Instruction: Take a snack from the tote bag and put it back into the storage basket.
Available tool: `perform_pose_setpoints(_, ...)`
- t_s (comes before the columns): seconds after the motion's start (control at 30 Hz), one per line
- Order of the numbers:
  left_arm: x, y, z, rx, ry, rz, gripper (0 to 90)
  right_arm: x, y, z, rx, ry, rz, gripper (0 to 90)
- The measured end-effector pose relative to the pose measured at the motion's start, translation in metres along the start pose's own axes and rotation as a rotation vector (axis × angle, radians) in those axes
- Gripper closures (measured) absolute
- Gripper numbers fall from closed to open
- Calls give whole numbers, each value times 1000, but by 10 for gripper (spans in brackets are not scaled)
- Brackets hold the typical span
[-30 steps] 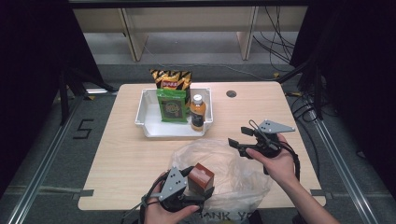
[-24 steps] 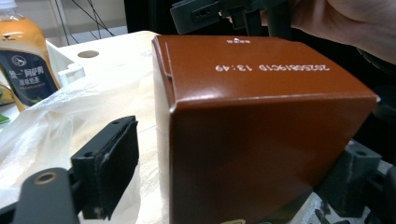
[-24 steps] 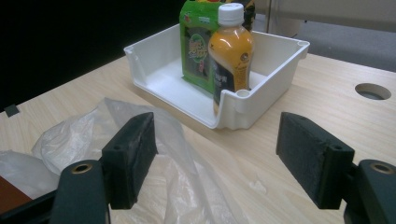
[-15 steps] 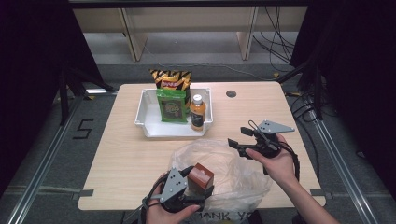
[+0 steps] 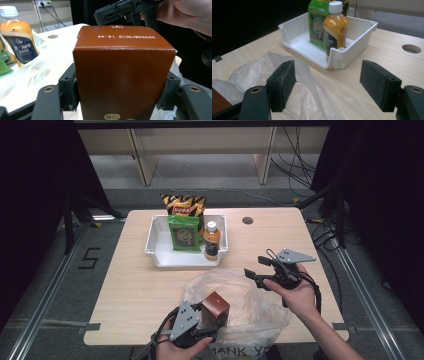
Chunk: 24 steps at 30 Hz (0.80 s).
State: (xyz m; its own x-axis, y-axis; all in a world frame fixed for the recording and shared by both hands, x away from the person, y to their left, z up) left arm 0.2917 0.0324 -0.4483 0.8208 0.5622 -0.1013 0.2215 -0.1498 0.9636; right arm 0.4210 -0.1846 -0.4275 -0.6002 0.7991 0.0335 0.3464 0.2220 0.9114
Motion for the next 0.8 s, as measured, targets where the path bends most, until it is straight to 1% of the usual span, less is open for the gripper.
perform_pose_setpoints(0.03, 0, 0, -1, 3, 0, 1, 357, 0, 0, 0, 4, 5, -6, 292)
perform_pose_setpoints(0.07, 0, 0, -1, 4, 0, 0, 360, -1, 0, 0, 8, 5, -6, 292)
perform_pose_setpoints(0.1, 1, 0, -2, 5, 1, 7, 363, 0, 0, 0, 10, 15, -2, 292)
perform_pose_setpoints(0.13, 1, 0, -1, -6, -1, 5, 365, 2, -1, -1, 27, 19, 23, 293)
perform_pose_setpoints(0.17, 0, 0, -2, -2, -1, 4, 366, 1, -1, -1, 20, 16, 15, 293)
perform_pose_setpoints(0.2, 0, 0, -2, 3, -3, 9, 367, 1, 0, -1, 1, 3, 14, 293)
perform_pose_setpoints(0.23, 0, 1, -3, 1, -4, 6, 367, 0, 0, -1, 7, 4, 3, 293)
perform_pose_setpoints(0.27, 0, 1, -3, -3, -6, 3, 367, 0, -1, -2, 17, 14, 8, 293)
perform_pose_setpoints(0.3, 0, 2, -3, -11, -9, 3, 368, 2, -1, -1, 16, 23, 20, 293)
perform_pose_setpoints(0.33, 0, 3, -4, -5, -7, 9, 368, 3, 0, -1, 14, 22, 39, 293)
perform_pose_setpoints(0.37, 0, 4, -4, -18, -7, 2, 368, 4, 1, -1, 2, 10, 64, 293)
perform_pose_setpoints(0.4, -1, 5, -5, -15, -6, 1, 368, 2, 0, -2, 6, 14, 37, 294)
perform_pose_setpoints(0.43, 0, 6, -5, -26, -9, 3, 368, 0, 1, -2, 2, 10, 8, 293)
perform_pose_setpoints(0.47, 0, 8, -7, -20, -6, 3, 368, 1, 1, -2, 6, 21, 21, 293)
perform_pose_setpoints(0.5, 0, 9, -7, -28, -6, -5, 368, 1, 0, -2, 17, 24, 33, 294)
perform_pose_setpoints(0.53, 1, 11, -8, -35, -6, -4, 368, 1, 0, -2, 16, 20, 30, 294)
perform_pose_setpoints(0.57, 1, 12, -9, -33, -4, -11, 368, 1, 0, -2, 16, 21, 29, 294)
perform_pose_setpoints(0.6, 1, 14, -9, -45, -5, -11, 368, 1, 0, -3, 14, 20, 25, 294)
perform_pose_setpoints(0.63, 2, 15, -10, -41, -1, -7, 369, 1, 0, -2, 16, 23, 31, 294)
perform_pose_setpoints(0.67, 2, 17, -11, -50, -2, -9, 369, 1, 0, -3, 14, 19, 24, 294)
perform_pose_setpoints(0.7, 3, 18, -12, -49, 1, -13, 369, 1, 0, -2, 15, 23, 30, 294)
perform_pose_setpoints(0.73, 3, 20, -12, -54, 4, -12, 369, 0, 0, -2, 13, 15, 19, 294)
perform_pose_setpoints(0.77, 4, 21, -13, -60, 5, -12, 369, 1, -1, -2, 16, 16, 26, 294)
perform_pose_setpoints(0.8, 5, 23, -14, -55, 8, -12, 370, -1, -1, -2, 4, 3, 1, 294)
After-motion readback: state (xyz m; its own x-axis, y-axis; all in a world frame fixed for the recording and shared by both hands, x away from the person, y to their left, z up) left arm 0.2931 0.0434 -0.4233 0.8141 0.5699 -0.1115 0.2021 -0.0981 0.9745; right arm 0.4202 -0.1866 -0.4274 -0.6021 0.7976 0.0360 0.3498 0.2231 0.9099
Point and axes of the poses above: each handheld gripper's, and its own axes: z roughly forward along the jaws, y roughly out of its top, x roughly to its left, the point moved 5 cm from there along z, roughly forward along the jaws, and after that the axes turned 8 degrees about -y, right-handed, at the moved point
